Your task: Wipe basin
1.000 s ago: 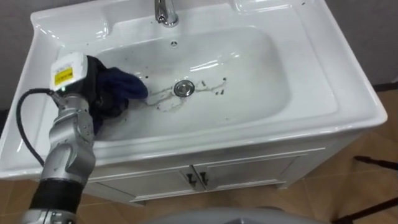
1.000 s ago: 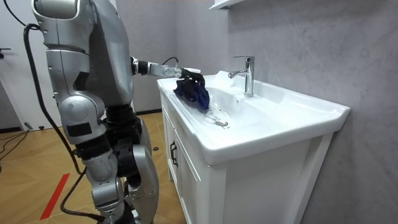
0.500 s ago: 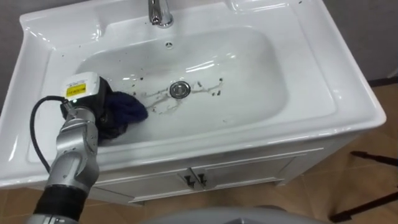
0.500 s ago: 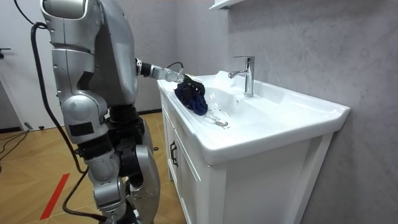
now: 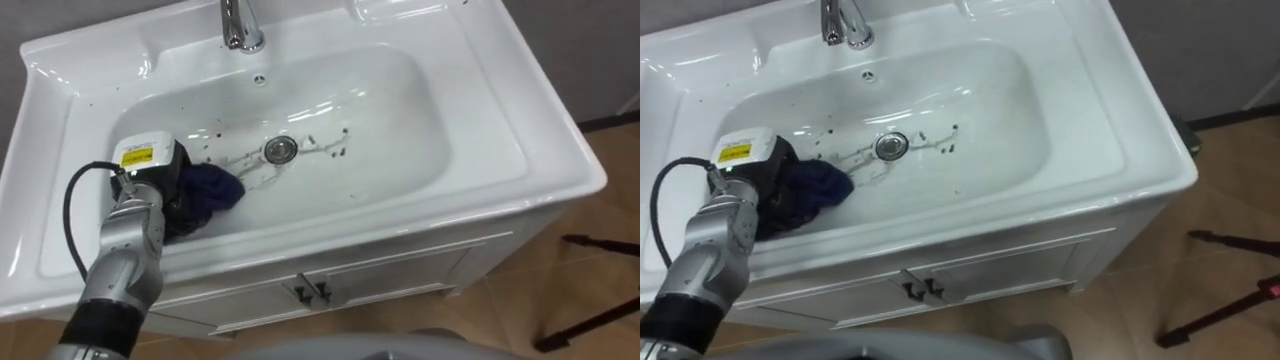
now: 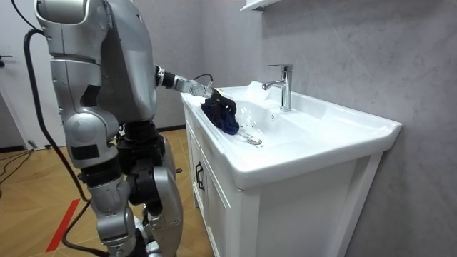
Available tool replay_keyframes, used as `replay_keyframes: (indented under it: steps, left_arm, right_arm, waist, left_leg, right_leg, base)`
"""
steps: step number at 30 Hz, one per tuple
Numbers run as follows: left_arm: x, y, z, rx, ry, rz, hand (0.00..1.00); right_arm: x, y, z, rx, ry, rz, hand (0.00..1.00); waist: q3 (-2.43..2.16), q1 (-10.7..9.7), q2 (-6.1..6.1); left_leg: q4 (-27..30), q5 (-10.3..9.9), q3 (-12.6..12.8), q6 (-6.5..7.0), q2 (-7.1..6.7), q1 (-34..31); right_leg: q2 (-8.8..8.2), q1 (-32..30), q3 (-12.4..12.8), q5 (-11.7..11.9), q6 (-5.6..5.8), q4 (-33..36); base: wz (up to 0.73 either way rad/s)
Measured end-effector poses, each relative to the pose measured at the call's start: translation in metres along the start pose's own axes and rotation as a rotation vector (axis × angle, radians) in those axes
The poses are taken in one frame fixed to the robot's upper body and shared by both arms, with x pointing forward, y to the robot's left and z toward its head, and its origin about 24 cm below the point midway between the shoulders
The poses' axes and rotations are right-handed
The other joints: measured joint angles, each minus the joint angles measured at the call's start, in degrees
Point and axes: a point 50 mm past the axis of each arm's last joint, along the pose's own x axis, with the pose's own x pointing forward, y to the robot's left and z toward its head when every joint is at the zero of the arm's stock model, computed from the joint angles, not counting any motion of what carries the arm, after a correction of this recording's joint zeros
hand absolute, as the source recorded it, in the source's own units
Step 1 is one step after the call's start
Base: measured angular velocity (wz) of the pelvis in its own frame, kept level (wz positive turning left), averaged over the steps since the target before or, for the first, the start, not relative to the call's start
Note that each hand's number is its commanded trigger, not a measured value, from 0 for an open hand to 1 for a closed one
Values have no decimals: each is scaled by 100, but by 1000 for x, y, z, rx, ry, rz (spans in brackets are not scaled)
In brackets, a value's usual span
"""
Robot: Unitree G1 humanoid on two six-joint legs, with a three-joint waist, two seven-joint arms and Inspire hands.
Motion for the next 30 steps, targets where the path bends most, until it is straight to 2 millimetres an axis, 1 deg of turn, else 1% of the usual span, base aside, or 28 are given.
replay_keyframes:
  steps: [3, 6, 7, 8, 10, 11, 13, 14, 15, 16, 17, 19, 20, 21, 22, 23, 25, 26, 27, 28, 29, 30]
  left_arm:
    - [2, 1, 3, 5, -5, 8, 100]
    - [11, 7, 7, -10, -13, 22, 100]
    - [16, 10, 8, -16, -17, 32, 100]
    - [18, 10, 8, -20, -15, 32, 100]
    - [23, 14, 8, -23, -10, 46, 100]
    - [25, 15, 9, -36, -11, 45, 100]
    - [36, 24, 11, -133, -10, 42, 100]
    - [39, 25, 12, -158, -8, 39, 100]
    - [43, 27, 11, -234, 0, 29, 100]
    - [48, 29, 11, -317, 6, 12, 100]
    - [50, 29, 12, -360, 8, -1, 100]
    - [56, 29, 15, -518, 13, -33, 100]
    - [57, 29, 17, -549, 14, -36, 100]
    - [60, 30, 20, -590, 12, -42, 100]
    - [63, 36, 27, -621, -2, -39, 100]
    - [64, 38, 30, -638, -8, -43, 100]
    - [66, 45, 43, -735, -44, -48, 100]
    - [67, 46, 46, -760, -49, -51, 100]
    - [68, 47, 51, -805, -64, -61, 100]
    - [68, 47, 57, -837, -78, -67, 100]
    - [68, 48, 59, -851, -85, -68, 100]
    - [69, 51, 61, -860, -97, -62, 100]
  right_arm:
    - [0, -1, 6, 23, -17, -9, 0]
    - [-1, -4, 23, 21, -58, -26, 0]
    - [-2, -5, 31, 21, -77, -32, 0]
    - [-3, -5, 35, 21, -86, -34, 0]
    - [-4, -7, 46, 27, -114, -40, 0]
    - [-4, -7, 47, 40, -118, -43, 0]
    - [-5, -7, 49, 92, -131, -47, 0]
    - [-5, -8, 50, 98, -137, -49, 0]
    - [-6, -8, 56, 114, -154, -52, 0]
    - [-6, -8, 56, 137, -158, -51, 0]
    - [-5, -8, 56, 144, -158, -50, 0]
    - [-6, -7, 58, 165, -164, -50, 0]
    - [-6, -7, 60, 166, -167, -52, 0]
    - [-7, -8, 63, 169, -175, -56, 0]
    - [-7, -7, 66, 170, -182, -61, 0]
    - [-7, -7, 68, 173, -185, -63, 0]
    - [-9, -6, 77, 185, -208, -53, 0]
    - [-9, -6, 80, 190, -213, -50, 0]
    - [-10, -5, 83, 194, -221, -44, 0]
    - [-11, -4, 87, 205, -231, -40, 0]
    - [-11, -4, 89, 213, -236, -39, 0]
    - [-12, -5, 93, 226, -247, -35, 0]
  waist:
    - [-1, -19, 1]
    - [3, -76, 19]
    - [5, -70, 18]
    - [4, -72, 19]
    - [3, -79, 19]
    - [5, -90, 20]
    - [6, -82, 13]
    - [7, -68, 11]
    - [10, -59, 7]
    - [11, -104, 7]
    - [11, -106, 7]
    - [15, -85, -6]
    - [22, -83, -17]
    - [38, -106, -44]
    - [44, -123, -59]
    - [44, -140, -60]
    - [75, -198, -106]
    - [77, -235, -109]
    - [89, -281, -125]
    - [94, -292, -132]
    - [95, -293, -133]
    - [99, -341, -130]
  left_leg:
    - [-3, 0, 25, -1, 10, -103]
    - [5, 1, 31, -1, 15, -299]
    - [5, 3, 60, -2, 18, -380]
    - [6, 4, 79, -3, 20, -414]
    - [45, 7, 190, -5, 22, -561]
    - [66, 7, 200, -4, 20, -600]
    - [132, 7, 235, -4, 24, -791]
    - [164, 7, 256, -3, 25, -845]
    - [212, 7, 331, -3, 28, -920]
    - [221, 7, 356, -3, 24, -965]
    - [222, 7, 367, -3, 22, -978]
    - [225, 10, 456, -7, 16, -1048]
    - [228, 13, 492, -6, 17, -1052]
    - [263, 15, 512, -6, 19, -1070]
    - [319, 15, 514, -6, 19, -1122]
    - [350, 15, 512, -6, 19, -1165]
    - [486, 15, 521, -5, 20, -1362]
    - [493, 18, 521, 1, 21, -1395]
    - [498, 28, 528, 17, 22, -1435]
    - [505, 30, 571, 21, 22, -1467]
    - [507, 33, 597, 25, 24, -1487]
    - [520, 43, 623, 41, 25, -1551]
  right_leg:
    - [4, -130, 33, 18, -7, 34]
    - [25, -384, 93, 47, 4, 135]
    - [35, -509, 128, 51, 1, 214]
    - [54, -561, 142, 55, -3, 231]
    - [59, -768, 207, 80, -14, 311]
    - [52, -807, 240, 90, -16, 319]
    - [62, -1032, 287, 102, -22, 418]
    - [62, -1094, 301, 100, -25, 453]
    - [52, -1218, 303, 88, -39, 557]
    - [45, -1298, 310, 73, -45, 616]
    - [48, -1321, 320, 73, -46, 630]
    - [30, -1469, 425, 66, -56, 735]
    - [27, -1499, 453, 63, -60, 777]
    - [2, -1544, 469, 29, -62, 858]
    - [-16, -1605, 483, 13, -62, 923]
    - [-24, -1633, 485, 15, -63, 927]
    - [-37, -1818, 517, 19, -56, 1033]
    - [-36, -1846, 514, 24, -51, 1033]
    - [-31, -1883, 523, 37, -50, 1036]
    - [-31, -1924, 530, 58, -52, 1038]
    - [-33, -1960, 530, 64, -55, 1044]
    - [-39, -2027, 539, 79, -52, 1060]
  base:
    - [-2]
    - [0]
    - [-5]
    - [-17]
    - [-22]
    - [-15]
    - [-8]
    - [-20]
    - [-20]
    - [-17]
    - [-11]
    - [-19]
    - [-18]
    - [-9]
    - [0]
    - [6]
    - [6]
    - [4]
    - [-3]
    - [-11]
    - [-14]
    - [-5]
